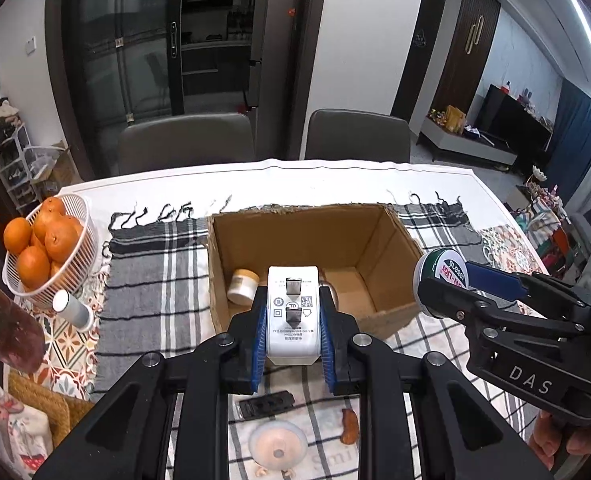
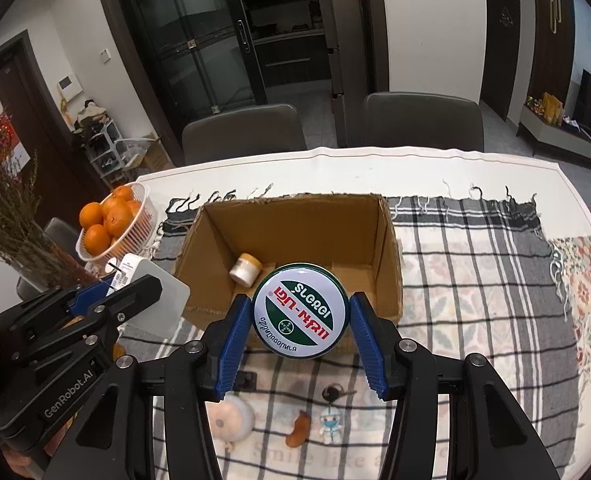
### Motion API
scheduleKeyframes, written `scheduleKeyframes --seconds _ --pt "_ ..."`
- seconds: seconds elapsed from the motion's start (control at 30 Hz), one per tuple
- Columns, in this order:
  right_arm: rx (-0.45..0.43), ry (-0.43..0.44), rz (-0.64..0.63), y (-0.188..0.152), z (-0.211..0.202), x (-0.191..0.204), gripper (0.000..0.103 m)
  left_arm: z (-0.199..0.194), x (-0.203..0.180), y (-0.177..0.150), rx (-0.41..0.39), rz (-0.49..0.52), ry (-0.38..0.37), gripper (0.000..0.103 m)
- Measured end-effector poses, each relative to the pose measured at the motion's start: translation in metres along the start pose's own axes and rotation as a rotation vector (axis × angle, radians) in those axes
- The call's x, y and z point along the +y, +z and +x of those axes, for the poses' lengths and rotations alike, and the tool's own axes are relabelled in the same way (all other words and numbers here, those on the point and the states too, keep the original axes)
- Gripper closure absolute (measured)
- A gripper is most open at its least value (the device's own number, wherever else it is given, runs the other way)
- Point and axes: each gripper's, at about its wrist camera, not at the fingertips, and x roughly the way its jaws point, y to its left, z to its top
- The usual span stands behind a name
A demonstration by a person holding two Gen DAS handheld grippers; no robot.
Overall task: Organize rigid objects
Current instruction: 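Lift and carry green tin with right tool while left carries plug over box, then open right tool releasing tin into box while left tool releases plug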
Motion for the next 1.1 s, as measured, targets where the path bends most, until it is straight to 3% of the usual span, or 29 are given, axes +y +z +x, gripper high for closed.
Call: scheduleKeyframes --seconds 0.47,1.1 --pt "0.060 -0.025 0.008 0.030 0.034 -0.011 0.051 0.032 0.005 0.028 0.018 0.019 0.030 0.080" --pt "0.206 -0.079 0.011 0.029 0.087 -0.028 0.051 0.093 0.010 0.018 0.192 0.032 0.070 0.080"
